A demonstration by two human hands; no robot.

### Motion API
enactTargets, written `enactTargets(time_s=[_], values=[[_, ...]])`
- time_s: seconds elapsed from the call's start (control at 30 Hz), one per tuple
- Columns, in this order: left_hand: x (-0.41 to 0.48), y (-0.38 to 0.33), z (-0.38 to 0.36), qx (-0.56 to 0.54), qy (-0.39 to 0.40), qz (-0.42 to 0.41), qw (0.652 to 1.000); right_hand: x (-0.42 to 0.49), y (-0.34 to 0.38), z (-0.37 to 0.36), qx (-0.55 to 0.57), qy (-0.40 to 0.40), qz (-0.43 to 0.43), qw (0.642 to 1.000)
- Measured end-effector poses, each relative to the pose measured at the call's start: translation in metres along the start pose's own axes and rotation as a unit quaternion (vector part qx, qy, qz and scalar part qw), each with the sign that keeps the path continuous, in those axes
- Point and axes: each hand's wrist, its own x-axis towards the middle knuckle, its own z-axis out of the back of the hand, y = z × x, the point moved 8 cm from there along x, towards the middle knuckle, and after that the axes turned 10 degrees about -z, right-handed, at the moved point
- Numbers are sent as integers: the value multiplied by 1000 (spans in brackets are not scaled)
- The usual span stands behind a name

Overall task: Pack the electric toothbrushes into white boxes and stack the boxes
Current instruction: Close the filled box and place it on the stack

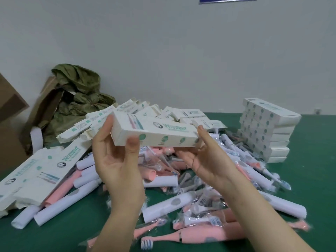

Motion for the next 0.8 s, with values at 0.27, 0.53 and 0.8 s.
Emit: enactTargets(time_s=[0.27, 0.53, 0.8], values=[[1, 21, 28, 389, 178, 73, 901, -7, 24, 17, -65, -77, 133, 986], [-14, 15, -43, 505, 486, -125, 702, -22, -14, -36, -371, -18, 203, 906], [-15, 7, -36, 431, 470, -165, 752, -30, 8, -39, -357, -19, 256, 898]])
